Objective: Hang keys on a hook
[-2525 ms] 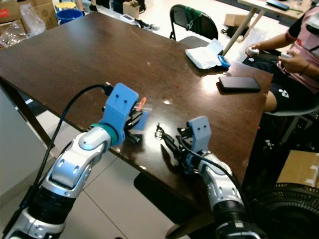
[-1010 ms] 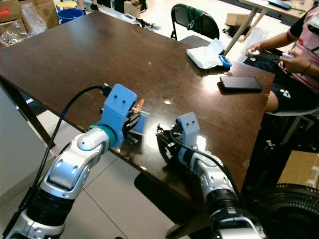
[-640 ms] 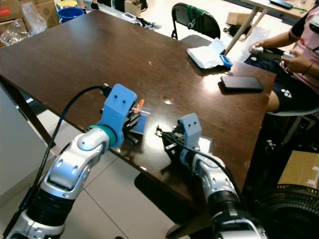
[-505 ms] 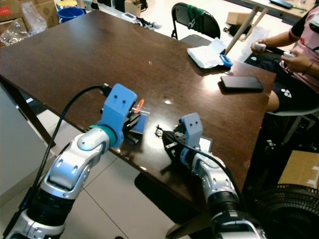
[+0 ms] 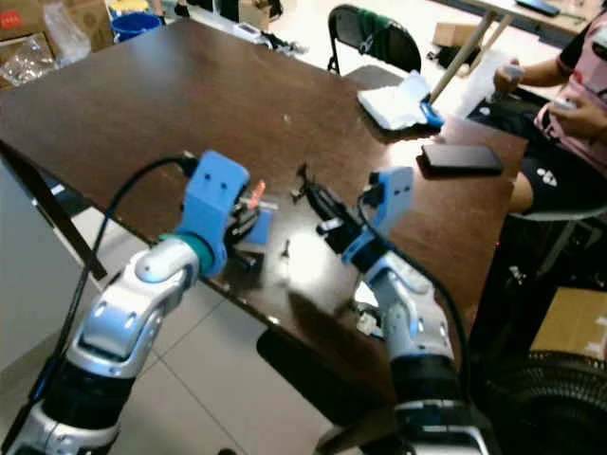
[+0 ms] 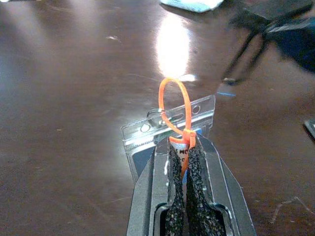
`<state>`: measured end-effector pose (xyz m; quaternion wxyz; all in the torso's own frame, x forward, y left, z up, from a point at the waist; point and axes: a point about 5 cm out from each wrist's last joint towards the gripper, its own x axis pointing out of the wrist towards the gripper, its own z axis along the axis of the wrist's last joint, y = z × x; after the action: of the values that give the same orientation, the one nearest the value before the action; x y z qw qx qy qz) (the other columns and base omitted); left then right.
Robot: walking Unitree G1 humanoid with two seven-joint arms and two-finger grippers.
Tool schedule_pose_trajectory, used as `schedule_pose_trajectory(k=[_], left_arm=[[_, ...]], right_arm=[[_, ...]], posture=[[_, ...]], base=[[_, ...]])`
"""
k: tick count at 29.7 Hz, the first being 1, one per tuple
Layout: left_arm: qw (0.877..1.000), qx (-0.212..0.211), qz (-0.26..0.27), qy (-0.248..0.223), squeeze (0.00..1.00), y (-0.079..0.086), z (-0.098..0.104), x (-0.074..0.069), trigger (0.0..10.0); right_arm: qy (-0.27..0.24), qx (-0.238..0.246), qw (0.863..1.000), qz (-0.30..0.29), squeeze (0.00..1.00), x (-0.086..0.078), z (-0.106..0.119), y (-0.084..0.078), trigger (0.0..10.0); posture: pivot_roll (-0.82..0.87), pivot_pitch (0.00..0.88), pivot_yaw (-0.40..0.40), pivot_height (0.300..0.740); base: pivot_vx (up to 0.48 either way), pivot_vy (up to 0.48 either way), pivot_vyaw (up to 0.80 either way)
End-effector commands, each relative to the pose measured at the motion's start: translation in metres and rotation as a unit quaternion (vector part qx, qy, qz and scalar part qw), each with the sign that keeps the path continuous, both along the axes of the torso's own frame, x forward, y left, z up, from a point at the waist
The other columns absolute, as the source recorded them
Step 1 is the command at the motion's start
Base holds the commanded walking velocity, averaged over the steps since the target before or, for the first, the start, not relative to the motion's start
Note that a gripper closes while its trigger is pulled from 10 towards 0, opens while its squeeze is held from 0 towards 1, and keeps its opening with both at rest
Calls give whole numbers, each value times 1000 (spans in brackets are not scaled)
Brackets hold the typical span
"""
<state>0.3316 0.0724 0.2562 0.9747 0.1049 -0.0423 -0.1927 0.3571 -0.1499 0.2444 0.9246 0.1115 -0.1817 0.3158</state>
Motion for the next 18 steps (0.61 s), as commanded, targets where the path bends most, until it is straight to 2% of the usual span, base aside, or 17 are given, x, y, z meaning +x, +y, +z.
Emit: schedule_pose_trajectory(k=[1, 6, 10, 12, 13, 14, 15, 18], left_arm=[[1000, -3, 0, 10, 0, 3, -4, -3, 10000], [1000, -1, 9, 6, 0, 8, -7, -5, 10000], [999, 6, 23, -34, 0, 17, -7, -13, 10000], [999, 6, 23, -34, 0, 17, -7, -13, 10000], [999, 6, 29, -41, 0, 21, -8, -15, 10000], [997, 10, 56, -44, 0, 33, -12, -17, 10000], [997, 10, 56, -44, 0, 33, -12, -17, 10000], [995, 14, 86, -49, 0, 48, -13, -16, 10000]], right_arm=[[12, 11, 1000, -5, 0, -3, -7, -4, 10000], [8, 11, 1000, -26, 0, -4, -7, -8, 10000], [-4, -8, 998, -66, 0, -10, -14, -8, 10000], [-4, -8, 998, -66, 0, -10, -14, -8, 10000], [-6, -13, 997, -75, 0, -13, -16, -8, 10000], [-2, -14, 996, -87, 0, -17, -21, -8, 10000], [-2, -14, 996, -87, 0, -17, -21, -8, 10000], [-2, -12, 995, -97, 0, -21, -22, -8, 10000]], posture=[[78, 163, 71, 740], [70, 151, 69, 740], [72, 147, 66, 740], [72, 147, 66, 740], [71, 147, 67, 740], [70, 147, 69, 740], [70, 147, 69, 740], [65, 147, 72, 740]], base=[[0, 0, 0], [0, 0, 0], [0, 0, 0], [0, 0, 0], [0, 0, 0], [0, 0, 0], [0, 0, 0], [0, 0, 0]])
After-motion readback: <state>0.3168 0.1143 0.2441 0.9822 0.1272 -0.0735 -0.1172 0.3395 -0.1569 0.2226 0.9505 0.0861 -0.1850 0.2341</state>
